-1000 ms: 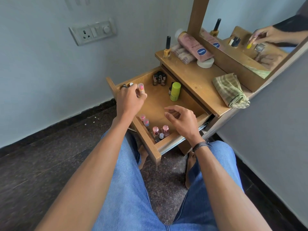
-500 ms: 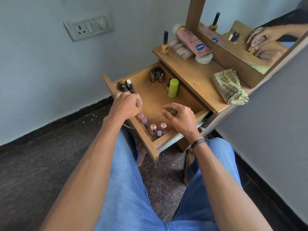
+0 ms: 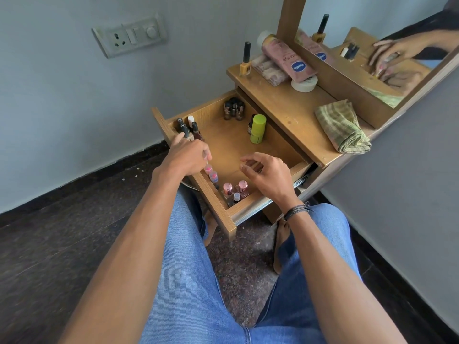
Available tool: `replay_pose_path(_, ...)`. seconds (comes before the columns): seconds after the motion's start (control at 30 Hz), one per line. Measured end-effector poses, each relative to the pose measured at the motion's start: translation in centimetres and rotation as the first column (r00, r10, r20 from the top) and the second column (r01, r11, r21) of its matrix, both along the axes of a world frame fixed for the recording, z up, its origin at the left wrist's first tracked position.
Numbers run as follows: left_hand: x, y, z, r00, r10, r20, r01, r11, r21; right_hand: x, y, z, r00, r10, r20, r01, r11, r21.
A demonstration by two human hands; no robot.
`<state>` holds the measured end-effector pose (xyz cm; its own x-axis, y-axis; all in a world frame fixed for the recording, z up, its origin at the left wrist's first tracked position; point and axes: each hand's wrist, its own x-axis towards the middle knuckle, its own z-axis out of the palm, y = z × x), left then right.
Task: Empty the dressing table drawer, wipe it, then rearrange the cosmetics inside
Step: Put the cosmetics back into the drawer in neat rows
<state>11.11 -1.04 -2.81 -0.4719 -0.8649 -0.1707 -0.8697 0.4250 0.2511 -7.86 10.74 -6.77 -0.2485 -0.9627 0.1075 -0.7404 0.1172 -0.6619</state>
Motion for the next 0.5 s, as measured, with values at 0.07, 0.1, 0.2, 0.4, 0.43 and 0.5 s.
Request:
replay_pose_path(0.07, 0.1, 0.0, 0.0, 1.0, -0.002, -0.002, 0.002, 0.999, 0.037, 0.0, 0.0, 0.0, 1.0, 0.002, -0.008, -0.002, 1.0, 0.003)
replay_pose_path(0.1, 0.2, -0.1, 0.0, 1.0, -0.005, -0.006, 0.005, 0.998, 0.062, 0.0, 0.0, -0.1, 1.0, 0.004, -0.013, -0.004, 1.0, 0.003)
replay_pose_path(0.2, 0.6, -0.7, -0.8, 0.998, 0.022, -0.056, -0.013, 0.987, 0.163, 0.1, 0.0, 0.0, 1.0, 0.006, -0.023, -0.006, 1.0, 0.002)
replay_pose_path(0.4, 0.4, -0.6, -1.1, 0.994, 0.041, -0.103, -0.029, 0.994, 0.109, 0.3, -0.2, 0.0, 1.0, 0.014, -0.019, -0.014, 1.0, 0.027)
replay_pose_path(0.43, 0.3, -0.4, -1.0, 0.994, 0.039, -0.106, -0.03, 0.996, 0.082, 0.3, -0.3, 0.0, 1.0, 0.016, -0.01, -0.016, 0.999, 0.037)
replay_pose_path(0.5, 0.2, -0.3, -1.1, 0.994, 0.033, -0.107, -0.03, 0.999, 0.026, 0.3, -0.7, 0.1, 1.0, 0.027, 0.013, -0.027, 0.997, 0.078)
